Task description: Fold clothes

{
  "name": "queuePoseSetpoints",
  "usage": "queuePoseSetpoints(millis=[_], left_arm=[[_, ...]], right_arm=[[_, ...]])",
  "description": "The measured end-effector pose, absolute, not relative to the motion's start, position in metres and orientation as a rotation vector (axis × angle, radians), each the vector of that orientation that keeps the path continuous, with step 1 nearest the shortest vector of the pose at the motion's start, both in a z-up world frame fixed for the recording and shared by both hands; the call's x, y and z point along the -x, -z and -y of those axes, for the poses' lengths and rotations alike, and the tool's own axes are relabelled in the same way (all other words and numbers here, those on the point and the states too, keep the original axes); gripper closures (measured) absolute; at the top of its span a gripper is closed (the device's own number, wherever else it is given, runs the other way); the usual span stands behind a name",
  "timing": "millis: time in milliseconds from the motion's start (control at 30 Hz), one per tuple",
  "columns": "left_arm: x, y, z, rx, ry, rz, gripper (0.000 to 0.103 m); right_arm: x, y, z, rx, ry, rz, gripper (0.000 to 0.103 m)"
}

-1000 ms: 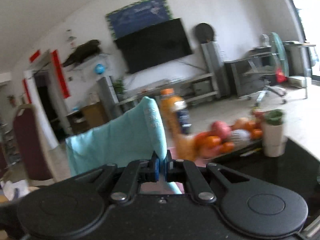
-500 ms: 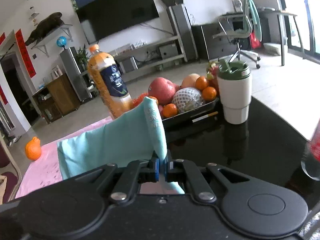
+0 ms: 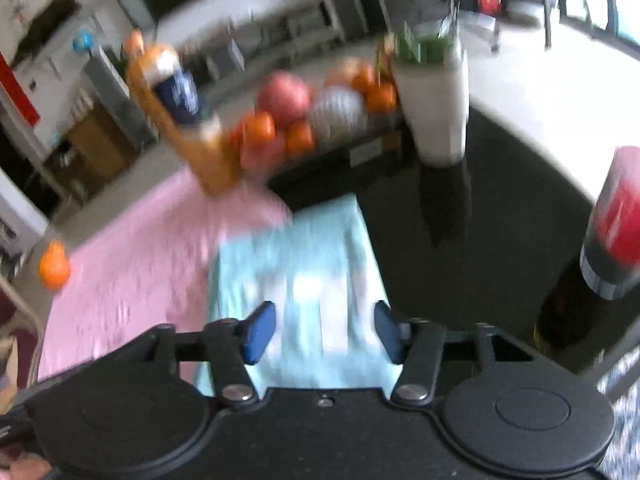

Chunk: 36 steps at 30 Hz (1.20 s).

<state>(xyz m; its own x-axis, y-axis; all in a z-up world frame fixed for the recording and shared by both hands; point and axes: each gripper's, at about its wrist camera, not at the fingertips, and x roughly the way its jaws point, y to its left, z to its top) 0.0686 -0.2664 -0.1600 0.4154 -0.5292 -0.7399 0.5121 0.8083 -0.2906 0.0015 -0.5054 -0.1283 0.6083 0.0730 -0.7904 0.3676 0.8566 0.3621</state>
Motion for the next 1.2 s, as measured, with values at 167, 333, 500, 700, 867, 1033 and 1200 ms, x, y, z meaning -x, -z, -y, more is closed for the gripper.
queuePoseSetpoints(millis=[167, 333, 500, 700, 867, 1033, 1200], left_arm=[[-0.063, 0.164, 0.266, -0.063, 0.618, -1.02, 0.082], [-0.055, 0.159, 0.264, -0.152, 0.569, -1.068, 0.081], [-0.027, 0.097, 0.256, -0.179, 0.543, -0.967, 0.044], [0.016, 0.031, 0.233, -0.165, 0.581, -0.879, 0.01], [0.046, 0.001, 0.21, -0.157, 0.59, -0.834, 0.008], [0.069, -0.018, 0.191, -0.135, 0.603, -0.809, 0.007], [0.086, -0.024, 0.184, -0.134, 0.632, -0.806, 0.006]], right_arm=[[0.002, 0.169, 0.506, -0.583, 0.186, -1.025, 0.095], [0.02, 0.115, 0.482, -0.5, 0.186, -0.934, 0.095], [0.039, 0.061, 0.458, -0.418, 0.186, -0.843, 0.094], [0.072, -0.013, 0.409, -0.32, 0.216, -0.787, 0.049], [0.105, -0.037, 0.373, -0.241, 0.252, -0.809, 0.03], [0.128, -0.054, 0.356, -0.219, 0.273, -0.835, 0.026], [0.149, -0.07, 0.34, -0.201, 0.265, -0.867, 0.024]])
